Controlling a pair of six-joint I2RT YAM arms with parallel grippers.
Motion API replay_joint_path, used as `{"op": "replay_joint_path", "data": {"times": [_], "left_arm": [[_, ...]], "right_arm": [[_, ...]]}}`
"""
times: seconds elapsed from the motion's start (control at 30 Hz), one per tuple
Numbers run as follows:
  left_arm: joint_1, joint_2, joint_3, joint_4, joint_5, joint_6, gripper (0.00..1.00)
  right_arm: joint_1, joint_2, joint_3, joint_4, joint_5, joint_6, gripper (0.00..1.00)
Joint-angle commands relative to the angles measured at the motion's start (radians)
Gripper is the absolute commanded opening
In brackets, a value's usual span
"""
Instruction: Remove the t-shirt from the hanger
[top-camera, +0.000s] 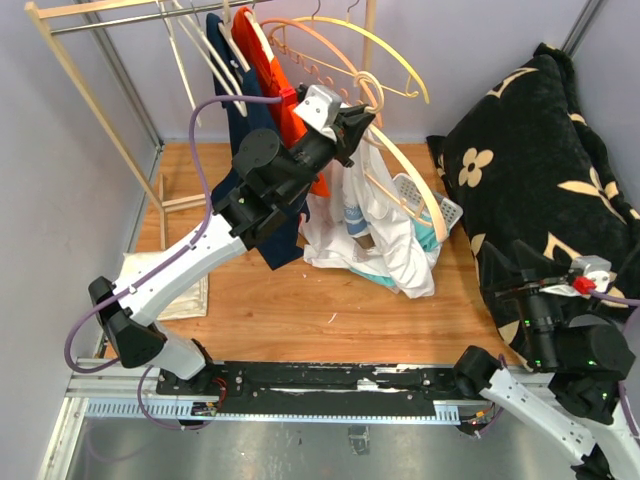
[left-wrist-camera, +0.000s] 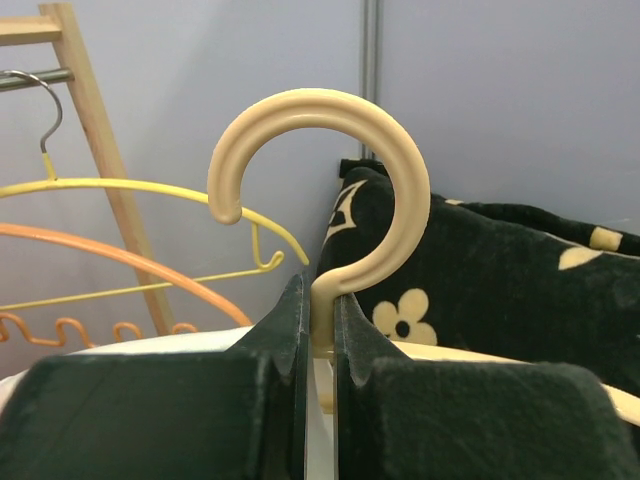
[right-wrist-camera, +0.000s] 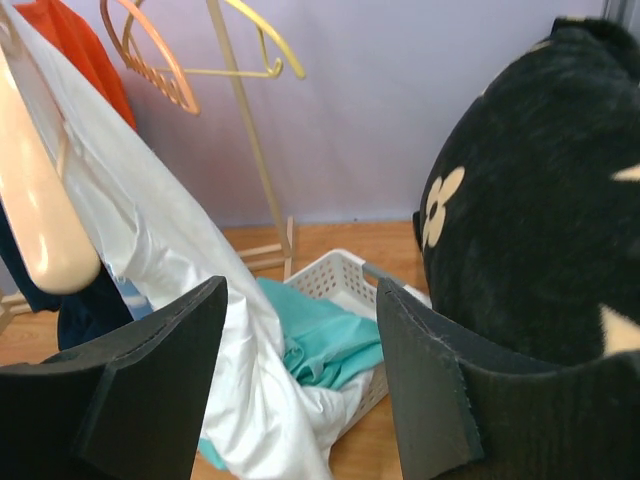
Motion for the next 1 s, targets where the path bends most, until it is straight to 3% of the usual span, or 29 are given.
{"op": "replay_joint_path", "data": {"times": [0.0,0.3,0.47,0.97], "left_arm": [[0.004,-0.05,-0.064,0.095,0.026,0.019,0.01],[0.004,-0.034,-0.105,0.101,0.047,0.002,0.01],[0.004,-0.033,-0.106,0.091,0.047,0.006,0.0],[0.004,-0.048,-0.12,0.084,0.068,0.019,0.01]], "right_arm": [[0.011,0.084,0.107,0.025,-0.017,-0.126,0.62],[0.011,0.416,0.376,-0.011,-0.223,-0.17,0.64],[0.011,0.54,0.445,-0.016,-0.309,-0.166,0.66],[0.012,0.642,0.483,-0.002,-0.42,-0.127,0.69]]}}
